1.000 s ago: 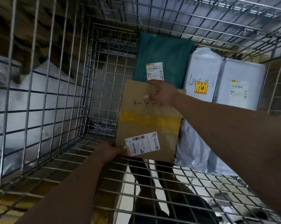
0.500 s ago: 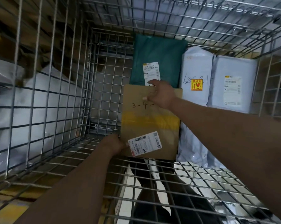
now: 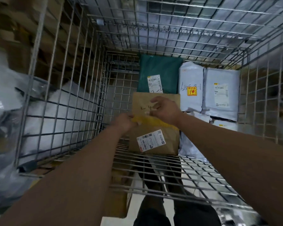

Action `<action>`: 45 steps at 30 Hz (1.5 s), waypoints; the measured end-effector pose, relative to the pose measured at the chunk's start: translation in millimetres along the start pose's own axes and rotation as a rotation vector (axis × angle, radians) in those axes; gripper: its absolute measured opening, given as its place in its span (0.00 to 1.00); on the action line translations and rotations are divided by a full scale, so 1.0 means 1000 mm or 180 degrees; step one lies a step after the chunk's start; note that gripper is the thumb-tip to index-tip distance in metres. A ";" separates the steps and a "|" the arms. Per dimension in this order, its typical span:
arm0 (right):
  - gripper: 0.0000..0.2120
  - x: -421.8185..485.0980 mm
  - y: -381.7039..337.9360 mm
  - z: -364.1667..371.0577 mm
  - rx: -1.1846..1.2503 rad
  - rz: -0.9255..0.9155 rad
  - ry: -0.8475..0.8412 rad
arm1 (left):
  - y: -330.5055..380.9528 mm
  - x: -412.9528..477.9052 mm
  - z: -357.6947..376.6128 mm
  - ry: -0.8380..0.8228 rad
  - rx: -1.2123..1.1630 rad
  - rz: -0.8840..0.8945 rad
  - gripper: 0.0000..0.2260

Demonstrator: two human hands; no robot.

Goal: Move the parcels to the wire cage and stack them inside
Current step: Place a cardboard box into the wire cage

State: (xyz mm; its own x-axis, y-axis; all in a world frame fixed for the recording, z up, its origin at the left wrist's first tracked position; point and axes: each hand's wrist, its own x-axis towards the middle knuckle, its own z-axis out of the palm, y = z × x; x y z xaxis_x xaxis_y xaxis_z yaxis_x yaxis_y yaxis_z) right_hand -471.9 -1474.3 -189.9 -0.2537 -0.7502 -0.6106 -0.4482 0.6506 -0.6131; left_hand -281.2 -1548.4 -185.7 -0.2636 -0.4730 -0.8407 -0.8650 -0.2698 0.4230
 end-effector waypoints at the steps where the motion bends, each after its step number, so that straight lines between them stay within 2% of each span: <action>1: 0.27 -0.007 -0.005 0.000 0.0021 -0.0021 0.0011 | 0.005 -0.008 -0.003 0.0028 0.0013 0.0032 0.24; 5: 0.24 -0.038 -0.022 -0.002 0.0084 -0.0149 0.0049 | 0.024 -0.049 -0.009 0.0223 -0.0019 0.0288 0.22; 12: 0.21 -0.099 -0.029 -0.001 0.0291 -0.0261 -0.0073 | 0.028 -0.129 0.006 0.0678 -0.0458 0.0584 0.21; 16: 0.18 -0.135 -0.048 -0.005 0.0350 -0.0513 -0.0053 | 0.022 -0.176 0.015 0.0971 -0.0835 0.0809 0.18; 19: 0.16 -0.164 -0.079 0.003 0.0450 -0.0700 -0.0176 | 0.009 -0.207 0.015 0.1405 -0.1110 0.1158 0.14; 21: 0.10 -0.182 -0.104 0.015 0.0591 -0.0829 -0.0182 | -0.008 -0.227 0.010 0.1786 -0.1234 0.1368 0.09; 24: 0.09 -0.208 -0.139 0.047 0.0713 -0.0967 -0.0225 | -0.048 -0.254 0.004 0.2259 -0.1520 0.1492 0.05; 27: 0.10 -0.231 -0.159 0.101 0.0660 -0.1048 -0.0325 | -0.105 -0.274 -0.002 0.2463 -0.1862 0.1467 0.03; 31: 0.08 -0.253 -0.161 0.178 0.0468 -0.0973 -0.0432 | -0.190 -0.283 -0.007 0.2402 -0.1982 0.1165 0.02; 37: 0.18 -0.262 -0.149 0.282 0.0390 -0.0542 -0.0555 | -0.316 -0.271 -0.014 0.2334 -0.1828 0.0718 0.08; 42: 0.21 -0.255 -0.130 0.326 0.0435 -0.0209 -0.0479 | -0.388 -0.251 -0.026 0.2168 -0.1679 0.0487 0.02; 45: 0.19 -0.252 -0.112 0.332 0.0375 -0.0137 -0.0154 | -0.416 -0.239 -0.030 0.2181 -0.1704 0.0286 0.09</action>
State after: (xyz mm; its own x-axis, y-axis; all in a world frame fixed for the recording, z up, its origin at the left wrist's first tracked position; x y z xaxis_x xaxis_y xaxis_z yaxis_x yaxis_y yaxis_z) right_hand -73.5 -1318.8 -133.7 -0.1936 -0.7730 -0.6042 -0.3534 0.6295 -0.6920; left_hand 154.5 -1348.6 -150.1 0.1423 -0.8651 -0.4810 -0.4912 -0.4836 0.7245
